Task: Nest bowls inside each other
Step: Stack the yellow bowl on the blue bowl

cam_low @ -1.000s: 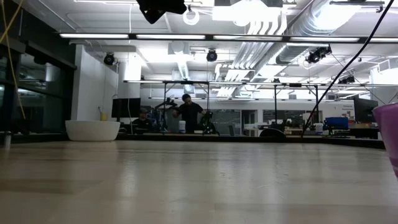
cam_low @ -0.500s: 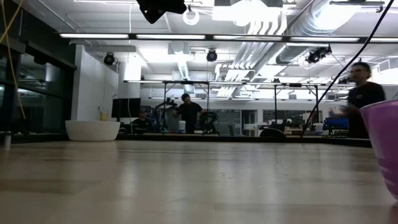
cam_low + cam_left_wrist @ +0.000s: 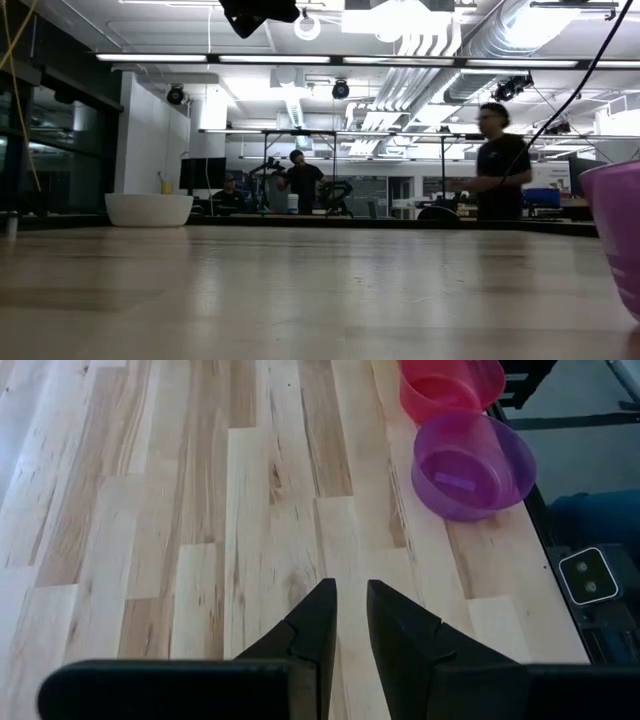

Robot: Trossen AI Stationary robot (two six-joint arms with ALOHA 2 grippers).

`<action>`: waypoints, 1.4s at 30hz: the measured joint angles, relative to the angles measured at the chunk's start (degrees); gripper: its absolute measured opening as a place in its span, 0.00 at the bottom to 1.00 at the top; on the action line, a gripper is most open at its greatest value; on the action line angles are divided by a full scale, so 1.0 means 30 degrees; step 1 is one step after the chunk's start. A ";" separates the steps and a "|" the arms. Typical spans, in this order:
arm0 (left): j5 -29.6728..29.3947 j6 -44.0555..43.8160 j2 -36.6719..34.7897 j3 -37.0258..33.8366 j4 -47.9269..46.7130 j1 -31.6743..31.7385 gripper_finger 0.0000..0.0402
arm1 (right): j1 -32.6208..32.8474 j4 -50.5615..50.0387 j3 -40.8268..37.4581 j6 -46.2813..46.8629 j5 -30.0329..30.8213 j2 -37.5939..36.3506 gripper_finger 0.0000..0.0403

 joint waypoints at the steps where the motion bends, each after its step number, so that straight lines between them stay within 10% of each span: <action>1: 0.0000 -0.0002 0.0000 0.0000 -0.0009 0.0000 0.15 | -0.0144 -0.0190 0.0000 -0.0069 0.0054 -0.0282 0.01; 19: -0.0007 0.0784 0.0000 0.0000 -0.1986 0.0007 0.15 | -0.8008 -0.1057 0.0036 -0.0008 -0.0155 -0.3417 0.01; 42: -0.0044 0.8716 0.0138 -0.0007 -0.1980 0.0007 0.15 | -2.0047 0.4893 0.0044 -0.2153 -0.3579 -0.2499 0.01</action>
